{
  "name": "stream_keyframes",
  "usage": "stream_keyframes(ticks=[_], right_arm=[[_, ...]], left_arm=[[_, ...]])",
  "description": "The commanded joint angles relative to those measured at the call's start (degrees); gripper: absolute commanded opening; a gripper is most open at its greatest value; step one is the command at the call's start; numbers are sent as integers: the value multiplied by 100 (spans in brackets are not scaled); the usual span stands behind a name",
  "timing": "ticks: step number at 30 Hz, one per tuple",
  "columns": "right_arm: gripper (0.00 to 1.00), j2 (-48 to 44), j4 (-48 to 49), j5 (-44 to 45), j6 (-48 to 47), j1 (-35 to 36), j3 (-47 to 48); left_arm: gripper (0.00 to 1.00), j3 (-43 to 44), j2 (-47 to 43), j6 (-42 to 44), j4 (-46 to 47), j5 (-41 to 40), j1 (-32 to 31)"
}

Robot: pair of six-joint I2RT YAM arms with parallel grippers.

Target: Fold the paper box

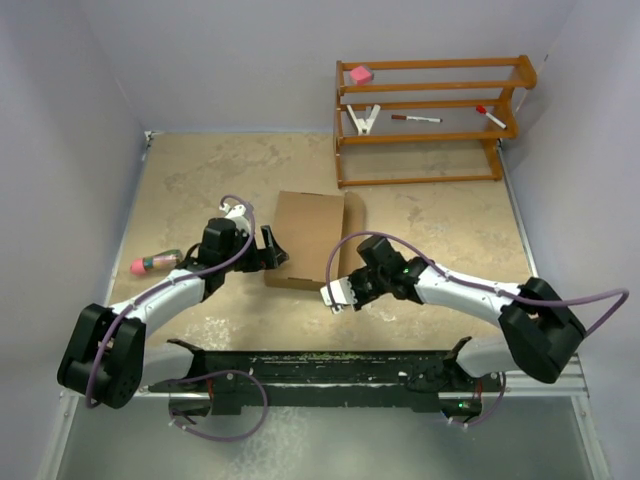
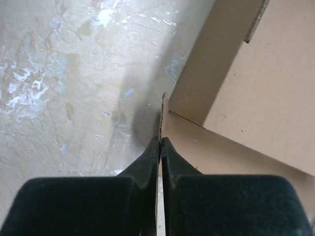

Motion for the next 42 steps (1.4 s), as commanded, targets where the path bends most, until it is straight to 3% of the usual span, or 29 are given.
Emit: stream_keyframes(ticks=[1,27,42], right_arm=[[0,235,-423,-402,481,-136,459],[22,697,-489,-526,1124,-210,765],[0,967,-522,-217,1766,-309,1026]], left_arm=[[96,213,-131,-10,81,85,21],[96,265,-101,25,-84,62,19],[89,297,321,145,-27,-242,26]])
